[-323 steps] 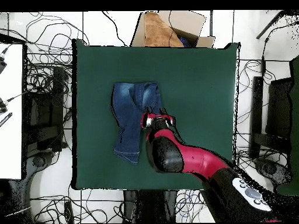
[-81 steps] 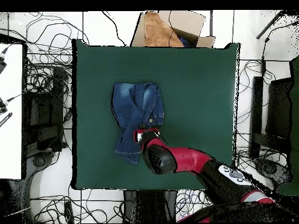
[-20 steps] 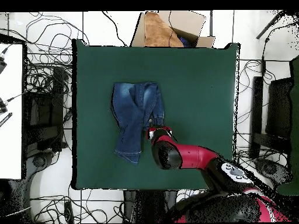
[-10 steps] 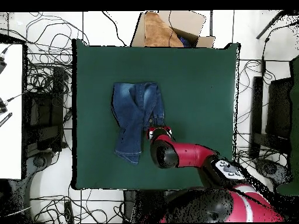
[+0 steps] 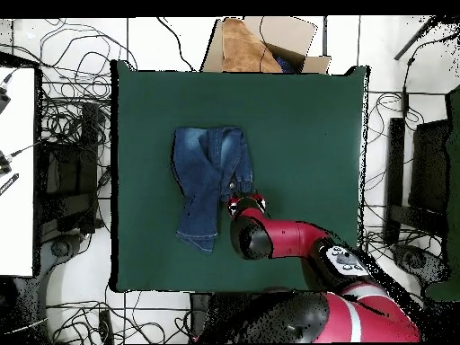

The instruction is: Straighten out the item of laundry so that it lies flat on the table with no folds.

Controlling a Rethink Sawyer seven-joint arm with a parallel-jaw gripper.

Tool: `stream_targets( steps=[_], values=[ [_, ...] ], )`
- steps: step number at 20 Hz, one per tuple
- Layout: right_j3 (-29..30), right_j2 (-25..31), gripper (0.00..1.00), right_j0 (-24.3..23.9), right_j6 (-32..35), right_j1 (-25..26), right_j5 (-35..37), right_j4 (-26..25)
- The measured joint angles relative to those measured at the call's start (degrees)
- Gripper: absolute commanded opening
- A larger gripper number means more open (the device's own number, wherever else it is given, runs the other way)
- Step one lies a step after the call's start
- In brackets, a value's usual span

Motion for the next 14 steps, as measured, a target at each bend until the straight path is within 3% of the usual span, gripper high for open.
stream_targets(
  steps=[7,14],
  values=[
    [-1.8,1.4,1.00,-4.9,0.0,2.6,0.0,-1.6],
    [-1.6,6.1,1.00,-10.4,0.0,3.3,-0.1,-7.1]
  ],
)
